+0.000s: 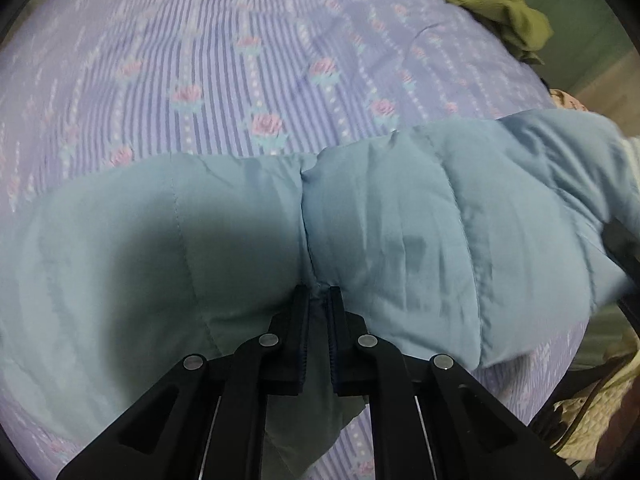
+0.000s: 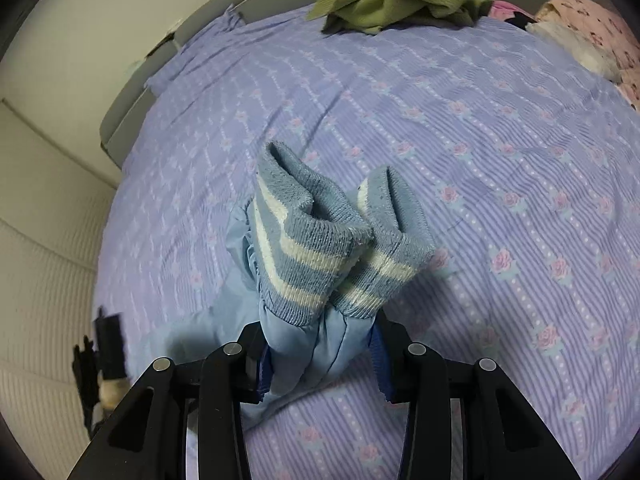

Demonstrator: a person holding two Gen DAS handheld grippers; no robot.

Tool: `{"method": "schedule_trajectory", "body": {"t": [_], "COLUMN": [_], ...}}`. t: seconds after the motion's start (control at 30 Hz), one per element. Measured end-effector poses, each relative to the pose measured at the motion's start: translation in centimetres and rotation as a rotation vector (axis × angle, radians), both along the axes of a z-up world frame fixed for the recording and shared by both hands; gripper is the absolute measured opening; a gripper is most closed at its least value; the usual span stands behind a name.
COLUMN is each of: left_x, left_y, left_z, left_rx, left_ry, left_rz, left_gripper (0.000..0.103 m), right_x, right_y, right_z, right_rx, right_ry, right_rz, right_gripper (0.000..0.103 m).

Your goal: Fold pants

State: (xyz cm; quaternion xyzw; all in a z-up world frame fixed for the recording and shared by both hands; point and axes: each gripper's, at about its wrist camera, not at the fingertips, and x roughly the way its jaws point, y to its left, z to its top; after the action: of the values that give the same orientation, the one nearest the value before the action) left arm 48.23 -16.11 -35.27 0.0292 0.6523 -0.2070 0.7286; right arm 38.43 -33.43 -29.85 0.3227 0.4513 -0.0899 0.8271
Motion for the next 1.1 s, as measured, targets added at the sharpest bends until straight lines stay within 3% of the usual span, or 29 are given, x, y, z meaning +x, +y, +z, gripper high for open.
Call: {"method": "schedule_trajectory", "body": {"t": [0.2,0.23,0.27,0.33,0.5,0.67,0.93,1.1], "left_x": [0.4,0.2,-0.2,-1.1,-3.5,-5.4,-6.3,-6.6], "left_y": [-0.3,-0.2,0.3,1.6,6.2,11.8,17.7,22.1], "left_z": [0.9,1.8,3.6,6.9,13.2,16.4,18.1,18.7], "left_rx": [0.031,0.031,0.021,-0.007,-0.037,-0.007,-0.025,0.006], "left_ry": [0.025,0.007,-0.033,-0.113,-0.198,-0.246,-0.265,-0.308], "left_rz": [-0.004,-0.002,0.007,0.04,0.125,0.149,0.192,0.192], "left_gripper": [0.011,0.018,0.037,0.065,0.066,0.066,0.066,0.066], "right_x": [-0.8,-0.8,-1.0,-0.6,-1.0,-0.9,0.5,1.6], "right_y": [1.8,1.9,2.0,2.1,3.7,7.5,16.3,21.8], "right_z": [1.8,2.4,2.9,3.7,5.4,7.7,11.0,11.7], "right_rx": [-0.06,-0.071,-0.079,-0.092,-0.13,-0.181,-0.277,-0.337], "right_ry": [-0.002,-0.007,-0.013,-0.019,-0.015,-0.017,-0.056,-0.07], "right_rz": [0.042,0.044,0.046,0.051,0.074,0.118,0.247,0.328], "right_gripper": [0.041,0.041,0.041,0.041,0.041,0.041,0.035,0.035]}}
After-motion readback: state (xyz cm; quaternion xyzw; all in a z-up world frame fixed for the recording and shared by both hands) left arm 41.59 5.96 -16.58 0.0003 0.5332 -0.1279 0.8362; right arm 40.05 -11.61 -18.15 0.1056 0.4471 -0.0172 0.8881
